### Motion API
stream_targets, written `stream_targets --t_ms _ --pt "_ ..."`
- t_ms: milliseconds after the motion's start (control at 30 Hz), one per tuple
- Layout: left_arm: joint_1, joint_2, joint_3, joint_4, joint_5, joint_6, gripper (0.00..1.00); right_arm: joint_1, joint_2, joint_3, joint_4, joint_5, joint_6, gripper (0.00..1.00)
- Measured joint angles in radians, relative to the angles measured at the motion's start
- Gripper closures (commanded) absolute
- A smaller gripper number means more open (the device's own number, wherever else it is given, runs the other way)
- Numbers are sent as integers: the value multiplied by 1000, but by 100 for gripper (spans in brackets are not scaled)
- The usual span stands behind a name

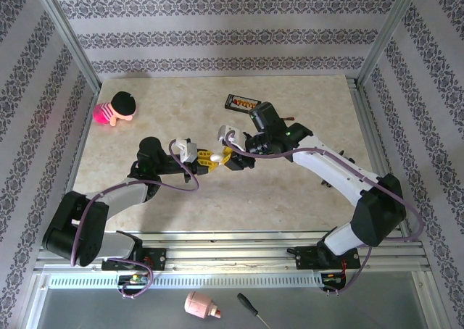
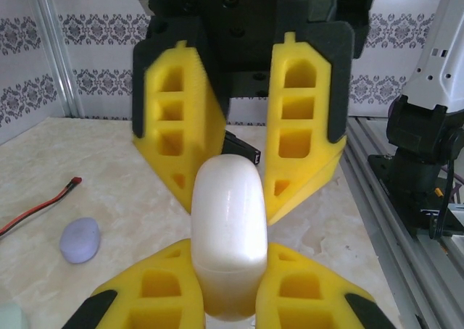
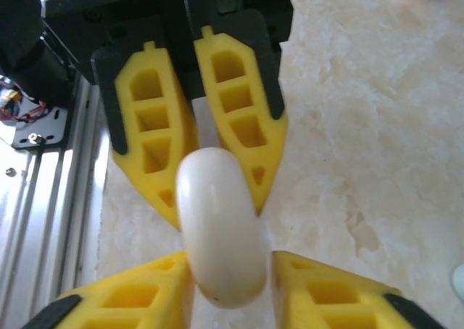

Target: Insert wireless bluetooth earbuds into charging case

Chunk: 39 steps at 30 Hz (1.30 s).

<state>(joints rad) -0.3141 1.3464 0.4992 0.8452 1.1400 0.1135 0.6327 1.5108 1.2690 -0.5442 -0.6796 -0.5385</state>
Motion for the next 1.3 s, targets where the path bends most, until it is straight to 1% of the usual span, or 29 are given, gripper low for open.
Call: stream_targets --t_ms 33,100,167,267,300,333,400,533,633,767,867,933,1033,1167,1300 --pt "0 3 0 2 2 -6 99 0 0 0 -3 -1 -4 77" --pt "0 8 0 5 2 -14 91 0 2 0 -6 -4 -10 79" --pt "0 11 0 5 1 -18 87 0 2 0 -6 -3 -11 80" --pt "0 13 0 7 -4 -20 73 -1 2 0 -3 -3 -7 80" --pt "0 13 0 8 -8 -19 63 -1 2 -2 3 -3 -2 80" --pt "0 13 0 10 -15 -21 51 -3 2 -3 10 -3 9 80" --pt "0 13 0 11 -34 -18 35 -5 2 -14 32 -3 31 80" --pt "0 2 -18 19 -128 0 20 -29 2 -72 89 19 112 80" --pt "0 -27 -61 18 -221 37 11 -68 3 -119 133 76 217 81" --pt "-13 -66 -81 -62 -331 132 4 -134 28 -158 188 136 394 82" --pt "-56 -78 -76 -171 -402 224 0 -179 68 -187 218 161 525 81" --pt "-89 -76 -66 -241 -439 272 0 -204 108 -198 226 167 607 81" --pt "-121 -55 -40 -306 -474 319 0 -225 175 -210 248 164 702 81" --pt "-133 -29 -19 -346 -496 351 0 -240 235 -253 299 154 780 80" --pt "-137 -28 -14 -372 -499 362 1 -261 268 -283 331 142 828 75"
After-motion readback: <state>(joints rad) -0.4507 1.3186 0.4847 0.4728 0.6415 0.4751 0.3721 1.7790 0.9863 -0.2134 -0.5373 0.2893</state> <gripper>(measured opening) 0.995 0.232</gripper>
